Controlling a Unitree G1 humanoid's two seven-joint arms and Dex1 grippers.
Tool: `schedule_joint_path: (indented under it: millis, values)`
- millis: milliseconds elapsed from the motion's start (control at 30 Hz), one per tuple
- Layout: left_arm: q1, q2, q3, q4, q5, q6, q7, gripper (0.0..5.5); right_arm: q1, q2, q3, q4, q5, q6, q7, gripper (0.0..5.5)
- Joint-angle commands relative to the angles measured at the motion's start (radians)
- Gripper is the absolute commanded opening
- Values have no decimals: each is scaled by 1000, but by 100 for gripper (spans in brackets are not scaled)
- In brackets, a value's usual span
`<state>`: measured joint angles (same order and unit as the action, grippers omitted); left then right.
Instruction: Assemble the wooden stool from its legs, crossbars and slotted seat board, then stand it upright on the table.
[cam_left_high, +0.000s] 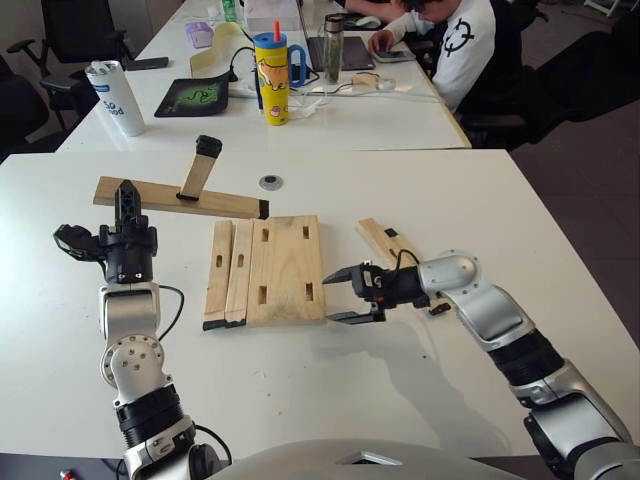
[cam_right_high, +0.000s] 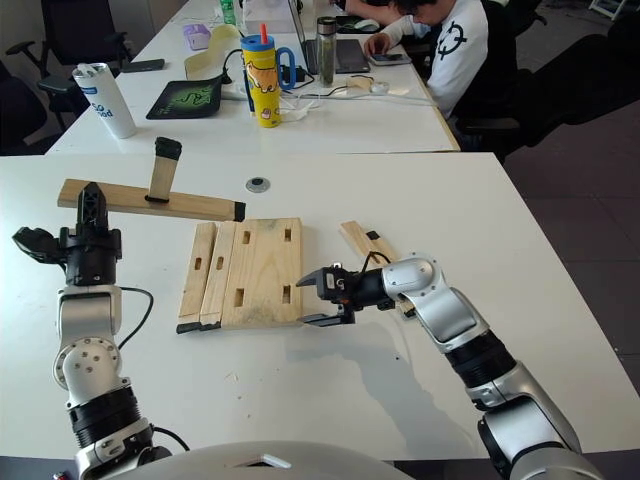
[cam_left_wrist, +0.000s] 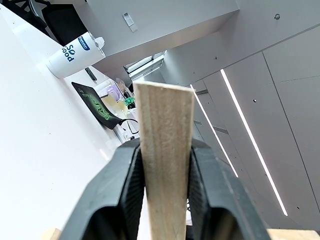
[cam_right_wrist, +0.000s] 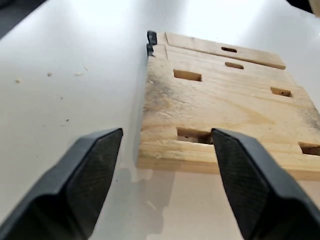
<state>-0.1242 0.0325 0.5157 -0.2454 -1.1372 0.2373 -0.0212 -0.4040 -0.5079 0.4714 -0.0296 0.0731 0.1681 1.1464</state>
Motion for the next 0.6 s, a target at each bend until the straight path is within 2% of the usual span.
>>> schedule_joint_path:
  millis: [33,333,600]
  values:
    - [-12,7,-7,0,-4,8,12,105,-50,26,65,22,-58,40,15,329]
    - [19,-11,-9,-24,7,-3,33,105,-70,87,153,106,-233,84,-92,329]
    - [22,3,-24,-28,45,0,26,105,-66,201,105,237,-298,223,-313,329]
